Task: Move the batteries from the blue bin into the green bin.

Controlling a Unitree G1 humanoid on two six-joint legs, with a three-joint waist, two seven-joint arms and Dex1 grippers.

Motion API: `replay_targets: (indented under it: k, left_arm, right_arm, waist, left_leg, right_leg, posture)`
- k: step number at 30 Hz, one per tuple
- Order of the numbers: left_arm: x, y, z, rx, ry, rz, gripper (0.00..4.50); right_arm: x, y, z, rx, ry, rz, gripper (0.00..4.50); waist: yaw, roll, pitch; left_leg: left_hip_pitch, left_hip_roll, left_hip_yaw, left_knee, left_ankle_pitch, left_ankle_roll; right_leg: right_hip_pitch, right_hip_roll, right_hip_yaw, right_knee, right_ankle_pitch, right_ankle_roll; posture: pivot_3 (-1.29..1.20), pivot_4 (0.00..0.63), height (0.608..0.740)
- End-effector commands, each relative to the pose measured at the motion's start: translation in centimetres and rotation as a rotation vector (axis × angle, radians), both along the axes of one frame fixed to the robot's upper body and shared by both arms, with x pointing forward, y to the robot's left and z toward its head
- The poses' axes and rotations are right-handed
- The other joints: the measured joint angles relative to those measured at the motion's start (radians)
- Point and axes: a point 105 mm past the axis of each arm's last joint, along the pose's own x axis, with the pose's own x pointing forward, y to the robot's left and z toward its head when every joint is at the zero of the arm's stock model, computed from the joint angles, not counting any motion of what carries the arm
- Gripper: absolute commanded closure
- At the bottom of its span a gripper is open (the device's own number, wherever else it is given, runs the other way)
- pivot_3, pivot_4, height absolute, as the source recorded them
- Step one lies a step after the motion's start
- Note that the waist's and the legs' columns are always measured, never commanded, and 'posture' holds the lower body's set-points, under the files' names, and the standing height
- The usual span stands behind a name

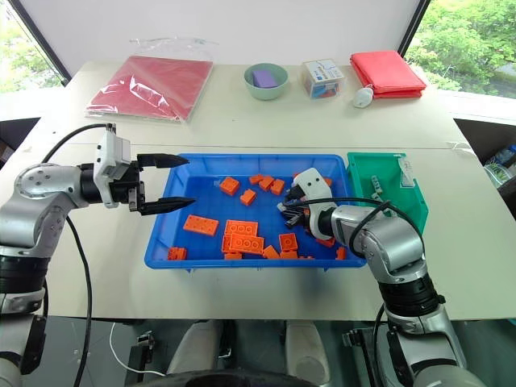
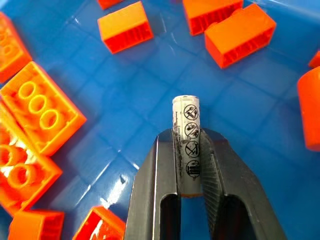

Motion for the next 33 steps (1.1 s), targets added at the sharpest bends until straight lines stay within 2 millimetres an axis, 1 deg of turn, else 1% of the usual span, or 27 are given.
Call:
replay_targets:
  k: [1, 2, 3, 4, 6, 7, 8, 9, 11, 12, 14, 15, 17, 19, 20, 21, 23, 24, 26, 28, 30, 31, 33]
  left_arm:
    - [0.0, 0.1, 0.7, -0.012, -0.036, 0.001, 0.00]
    - [0.0, 0.2, 0.7, -0.012, -0.035, 0.002, 0.00]
    - [-0.1, 0.2, 0.6, -0.010, -0.030, 0.001, 0.00]
    - [-0.1, 0.2, 0.5, -0.009, -0.027, 0.001, 0.00]
    - [-0.2, 0.3, 0.3, -0.004, -0.015, -0.002, 0.00]
    - [-0.2, 0.4, 0.2, -0.003, -0.008, -0.004, 0.00]
    - [-0.3, 0.4, 0.2, -0.002, -0.004, -0.006, 0.00]
    - [-0.3, 0.4, 0.1, -0.003, 0.000, -0.006, 0.00]
    - [-0.3, 0.4, 0.1, -0.004, 0.010, -0.011, 0.00]
    - [-0.3, 0.4, 0.1, -0.004, 0.011, -0.013, 0.00]
    - [-0.3, 0.4, 0.1, -0.003, 0.010, -0.017, 0.00]
    - [-0.2, 0.4, 0.1, -0.002, 0.010, -0.018, 0.00]
    - [-0.1, 0.4, 0.3, -0.001, 0.009, -0.018, 0.00]
    - [0.1, 0.5, 0.5, 0.000, 0.005, -0.018, 0.00]
    - [0.2, 0.6, 0.6, 0.002, 0.003, -0.016, 0.00]
    - [0.3, 0.7, 0.7, 0.003, 0.002, -0.014, 0.00]
    - [0.5, 1.3, 1.0, 0.009, 0.000, 0.001, 0.00]
    - [0.6, 1.7, 1.1, 0.016, 0.002, 0.012, 0.00]
    - [0.7, 2.8, 1.4, 0.035, 0.005, 0.030, 0.00]
    - [0.8, 3.9, 1.7, 0.050, 0.009, 0.050, 0.00]
    - [0.9, 5.2, 2.1, 0.061, 0.020, 0.082, 0.00]
    - [0.9, 6.0, 2.2, 0.072, 0.029, 0.096, 0.00]
    - [0.9, 7.3, 2.3, 0.099, 0.041, 0.121, 0.00]
  right_arm:
    - [0.4, -1.5, 4.7, 0.047, -0.121, -0.010, 4.47]
    - [0.5, -2.0, 5.5, 0.058, -0.135, -0.019, 4.47]
    - [0.7, -3.6, 7.5, 0.067, -0.165, -0.052, 4.47]
    - [0.7, -4.8, 8.9, 0.076, -0.188, -0.076, 4.47]
    - [0.5, -7.8, 11.3, 0.061, -0.226, -0.140, 4.47]
    - [0.4, -9.2, 11.9, 0.043, -0.235, -0.168, 4.47]
    - [0.3, -10.0, 12.2, 0.031, -0.240, -0.186, 4.47]
    - [0.2, -11.0, 12.3, 0.009, -0.241, -0.211, 4.47]
    - [0.0, -13.3, 11.6, -0.050, -0.225, -0.270, 4.47]
    - [0.0, -14.1, 11.2, -0.083, -0.217, -0.290, 4.47]
    - [-0.1, -14.7, 10.4, -0.115, -0.209, -0.295, 3.44]
    - [0.1, -14.8, 10.1, -0.128, -0.215, -0.295, 3.16]
    - [0.6, -15.2, 9.5, -0.176, -0.242, -0.299, 2.15]
    - [0.4, -15.9, 8.4, -0.268, -0.239, -0.254, 1.09]
    - [0.2, -16.4, 8.6, -0.277, -0.248, -0.220, 0.61]
    - [0.1, -16.7, 8.8, -0.279, -0.257, -0.196, 0.61]
    - [-0.3, -17.8, 11.0, -0.256, -0.354, -0.108, 0.61]
    - [-0.7, -18.7, 12.0, -0.269, -0.393, -0.050, 0.61]
    - [-1.7, -21.1, 12.9, -0.337, -0.411, 0.027, 0.61]
    - [-2.6, -23.4, 13.2, -0.384, -0.386, 0.065, 0.61]
    - [-3.6, -25.3, 13.6, -0.381, -0.353, 0.084, 0.61]
    - [-4.3, -26.3, 13.5, -0.360, -0.302, 0.083, 0.61]
    - [-5.4, -27.6, 12.8, -0.331, -0.217, 0.076, 0.61]
  waist:
    - [0.001, 0.000, 0.000]
    - [0.001, 0.000, 0.000]
    - [0.001, 0.000, 0.000]
    - [0.002, 0.001, 0.001]
    - [0.006, 0.001, 0.001]
    - [0.007, 0.001, 0.001]
    - [0.007, 0.000, 0.000]
    - [0.005, 0.000, 0.000]
    - [0.003, 0.000, 0.000]
    - [0.002, 0.000, 0.000]
    - [-0.002, 0.000, 0.000]
    - [-0.004, 0.000, 0.000]
    - [-0.006, 0.000, 0.000]
    - [-0.002, 0.000, 0.000]
    - [0.000, 0.000, 0.000]
    - [0.003, 0.000, 0.000]
    - [0.003, 0.001, 0.000]
    - [0.004, 0.001, 0.001]
    - [0.004, 0.001, 0.001]
    - [0.002, 0.001, 0.001]
    - [0.000, 0.001, 0.001]
    - [-0.001, 0.001, 0.001]
    - [-0.006, 0.001, 0.001]
  left_leg:
    - [0.000, 0.000, 0.000, 0.000, 0.000, 0.000]
    - [0.000, 0.000, 0.000, 0.000, 0.000, 0.000]
    - [0.000, 0.000, 0.000, 0.000, 0.000, 0.000]
    - [0.000, 0.000, 0.000, 0.000, 0.000, 0.000]
    - [0.000, 0.000, 0.000, 0.000, 0.000, 0.000]
    - [-0.001, 0.000, 0.000, 0.000, 0.000, 0.000]
    - [-0.001, 0.000, 0.000, -0.001, 0.000, 0.000]
    - [-0.001, 0.000, 0.000, -0.001, 0.000, 0.000]
    - [-0.001, 0.000, 0.000, -0.001, -0.001, 0.001]
    - [-0.001, 0.000, 0.000, -0.001, -0.001, 0.001]
    - [0.000, 0.000, 0.000, -0.001, 0.000, 0.001]
    - [0.000, 0.000, 0.000, -0.001, 0.000, 0.001]
    - [0.001, 0.000, 0.001, -0.001, 0.000, 0.001]
    - [0.001, 0.000, 0.001, 0.000, 0.000, 0.001]
    - [0.001, 0.000, 0.001, 0.000, 0.000, 0.001]
    - [0.001, 0.000, 0.001, 0.000, 0.000, 0.001]
    - [0.000, -0.001, 0.001, 0.000, 0.000, 0.001]
    - [0.000, -0.001, 0.001, 0.000, 0.000, 0.001]
    - [-0.001, -0.001, 0.002, 0.000, 0.000, 0.001]
    - [0.000, -0.001, 0.004, 0.000, 0.000, 0.001]
    - [0.001, -0.001, 0.004, 0.000, 0.000, 0.001]
    - [0.001, -0.001, 0.004, 0.000, 0.000, 0.001]
    - [0.002, 0.000, 0.005, 0.000, 0.000, 0.001]
  right_leg:
    - [0.000, 0.000, 0.000, 0.000, 0.000, 0.000]
    - [0.000, 0.000, 0.000, 0.000, 0.000, 0.000]
    - [0.000, 0.000, 0.000, 0.000, 0.000, 0.000]
    - [0.000, 0.000, 0.000, 0.000, 0.000, 0.000]
    - [0.000, 0.000, 0.000, 0.000, 0.000, 0.000]
    - [-0.001, 0.000, 0.000, 0.000, 0.000, 0.000]
    - [0.000, -0.001, -0.001, -0.001, 0.000, 0.000]
    - [0.000, -0.001, -0.002, -0.001, 0.000, 0.000]
    - [0.000, 0.000, -0.002, -0.002, 0.000, 0.000]
    - [0.000, 0.000, -0.002, -0.002, 0.000, 0.000]
    - [0.000, 0.000, -0.001, -0.002, 0.000, 0.000]
    - [0.000, 0.000, 0.000, -0.002, 0.000, 0.000]
    - [0.000, 0.000, 0.001, -0.001, 0.000, 0.000]
    - [0.000, 0.001, 0.001, 0.000, 0.000, 0.000]
    - [0.000, 0.001, 0.001, 0.000, 0.000, 0.000]
    - [0.000, 0.001, 0.001, -0.001, 0.000, 0.000]
    - [0.000, 0.000, 0.001, -0.001, -0.001, 0.001]
    - [0.000, 0.000, 0.001, -0.001, -0.001, 0.002]
    - [0.000, 0.000, 0.002, -0.002, -0.001, 0.002]
    - [0.000, 0.000, 0.001, -0.002, -0.001, 0.002]
    - [0.001, 0.000, 0.001, -0.002, -0.002, 0.002]
    - [0.001, 0.000, 0.001, -0.001, -0.002, 0.001]
    - [0.001, 0.000, 0.001, 0.000, -0.002, 0.001]
  posture:
    - [0.00, 0.150, 0.736]
    - [0.00, 0.150, 0.736]
    - [0.00, 0.150, 0.736]
    - [0.00, 0.150, 0.736]
    - [0.00, 0.150, 0.736]
    - [0.00, 0.150, 0.736]
    - [0.00, 0.150, 0.736]
    - [0.00, 0.150, 0.736]
    - [0.00, 0.150, 0.736]
    - [0.00, 0.150, 0.736]
    - [0.00, 0.150, 0.736]
    - [0.00, 0.150, 0.736]
    - [0.00, 0.150, 0.736]
    - [0.00, 0.150, 0.736]
    - [0.00, 0.150, 0.736]
    - [0.00, 0.150, 0.736]
    - [0.00, 0.150, 0.736]
    - [0.00, 0.150, 0.736]
    - [0.00, 0.150, 0.736]
    - [0.00, 0.150, 0.736]
    - [0.00, 0.150, 0.736]
    - [0.00, 0.150, 0.736]
    - [0.00, 0.150, 0.736]
